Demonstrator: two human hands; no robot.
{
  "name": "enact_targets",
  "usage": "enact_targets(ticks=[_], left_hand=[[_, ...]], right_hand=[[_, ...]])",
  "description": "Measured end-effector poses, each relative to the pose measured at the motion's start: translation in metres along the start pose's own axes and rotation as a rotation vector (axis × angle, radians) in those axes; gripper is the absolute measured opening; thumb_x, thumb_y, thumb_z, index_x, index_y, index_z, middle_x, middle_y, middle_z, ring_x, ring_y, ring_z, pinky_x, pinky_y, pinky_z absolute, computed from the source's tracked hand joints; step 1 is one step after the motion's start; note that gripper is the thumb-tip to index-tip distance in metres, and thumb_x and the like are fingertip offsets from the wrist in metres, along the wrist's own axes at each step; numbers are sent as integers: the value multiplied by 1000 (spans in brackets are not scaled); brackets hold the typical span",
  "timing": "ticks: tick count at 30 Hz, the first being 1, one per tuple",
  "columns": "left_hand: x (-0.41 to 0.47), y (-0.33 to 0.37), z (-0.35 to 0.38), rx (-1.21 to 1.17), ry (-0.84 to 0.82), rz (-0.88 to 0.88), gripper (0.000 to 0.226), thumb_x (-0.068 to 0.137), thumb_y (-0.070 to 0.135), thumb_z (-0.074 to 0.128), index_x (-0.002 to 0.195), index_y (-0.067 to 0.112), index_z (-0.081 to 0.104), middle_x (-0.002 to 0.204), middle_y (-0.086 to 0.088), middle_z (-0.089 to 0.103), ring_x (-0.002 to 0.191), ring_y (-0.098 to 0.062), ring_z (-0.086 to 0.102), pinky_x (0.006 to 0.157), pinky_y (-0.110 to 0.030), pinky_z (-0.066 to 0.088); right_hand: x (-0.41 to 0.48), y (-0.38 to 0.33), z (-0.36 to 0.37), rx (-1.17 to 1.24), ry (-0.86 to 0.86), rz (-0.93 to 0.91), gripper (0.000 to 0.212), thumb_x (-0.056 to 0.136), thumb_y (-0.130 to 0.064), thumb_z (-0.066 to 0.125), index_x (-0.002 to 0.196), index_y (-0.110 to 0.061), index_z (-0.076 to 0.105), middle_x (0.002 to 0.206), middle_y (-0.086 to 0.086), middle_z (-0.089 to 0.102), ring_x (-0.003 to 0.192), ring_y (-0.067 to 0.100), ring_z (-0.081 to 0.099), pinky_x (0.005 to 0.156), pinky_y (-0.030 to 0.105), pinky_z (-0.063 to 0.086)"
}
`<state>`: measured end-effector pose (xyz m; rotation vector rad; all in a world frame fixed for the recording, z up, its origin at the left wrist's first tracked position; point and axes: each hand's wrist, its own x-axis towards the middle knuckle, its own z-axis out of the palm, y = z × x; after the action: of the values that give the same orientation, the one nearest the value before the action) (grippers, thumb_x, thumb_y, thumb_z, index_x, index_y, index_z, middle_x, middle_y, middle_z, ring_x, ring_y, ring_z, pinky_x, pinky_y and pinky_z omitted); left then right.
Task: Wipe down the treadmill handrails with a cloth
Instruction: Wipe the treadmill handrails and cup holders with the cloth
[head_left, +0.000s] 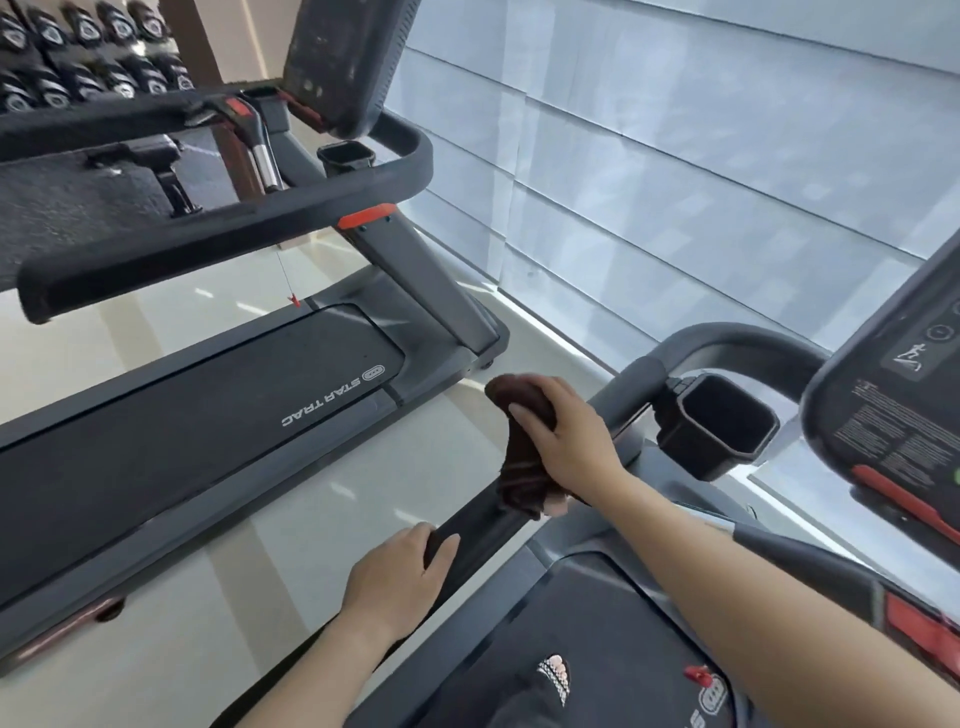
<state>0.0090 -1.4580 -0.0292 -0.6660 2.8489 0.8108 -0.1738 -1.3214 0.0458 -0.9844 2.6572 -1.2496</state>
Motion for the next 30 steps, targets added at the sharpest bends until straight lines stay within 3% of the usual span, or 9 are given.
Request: enact_targets(ticks=[5,7,10,12,17,24,27,30], left_hand=[[1,0,-1,-17,-11,4,51,87,62,21,108,30,54,98,12,62,85,-13,58,71,-30,46],[2,0,-1,-23,-6,-1,49,87,62,22,104,30,54,94,11,61,82,-14,57,69,-31,45],[1,1,-1,-39,6,-25,43,87,61,24,95,32,54,85,12,57,77,-13,56,64,-31,43],[-2,2,0,-29,23,-45,41,88,60,22,93,34,53,85,13,59,77,-13,57,65,-32,44],[-6,2,0,-37,49,-66,43,88,60,22,98,35,55,93,17,61,80,-6,57,68,-26,44],[-4,5,3,-17,110,-96,46,85,63,20,94,35,56,89,20,62,79,-2,56,68,-23,45],[-5,5,3,-7,118,-102,42,87,61,23,98,37,56,90,23,60,81,0,54,69,-23,43],[-4,7,3,-7,138,-119,35,89,57,26,97,39,55,89,27,56,78,2,50,66,-22,39]], right_hand=[[-18,28,10,-339,-173,1,38,94,-41,49,130,-29,48,132,-7,53,120,19,49,103,43,31],[-27,28,17,-296,-105,18,38,92,-42,51,127,-27,51,130,-6,55,121,20,48,106,41,27],[-41,12,38,-257,-51,13,43,83,-58,51,118,-34,55,121,-11,58,115,12,48,108,42,23],[-45,10,46,-265,-75,-44,47,77,-64,53,115,-37,54,118,-14,60,113,9,49,108,43,25],[-11,34,19,-239,-86,-45,43,78,-57,59,114,-35,58,116,-13,63,108,14,56,104,38,31],[-9,39,12,-360,-175,-37,50,80,-57,52,125,-34,51,133,-9,51,125,18,43,108,47,23],[-23,23,25,-418,-124,15,46,79,-50,52,118,-26,53,128,-2,53,121,25,43,103,53,29],[-38,16,38,-394,-137,-106,42,75,-50,56,110,-26,57,119,-3,59,114,25,50,99,53,34]])
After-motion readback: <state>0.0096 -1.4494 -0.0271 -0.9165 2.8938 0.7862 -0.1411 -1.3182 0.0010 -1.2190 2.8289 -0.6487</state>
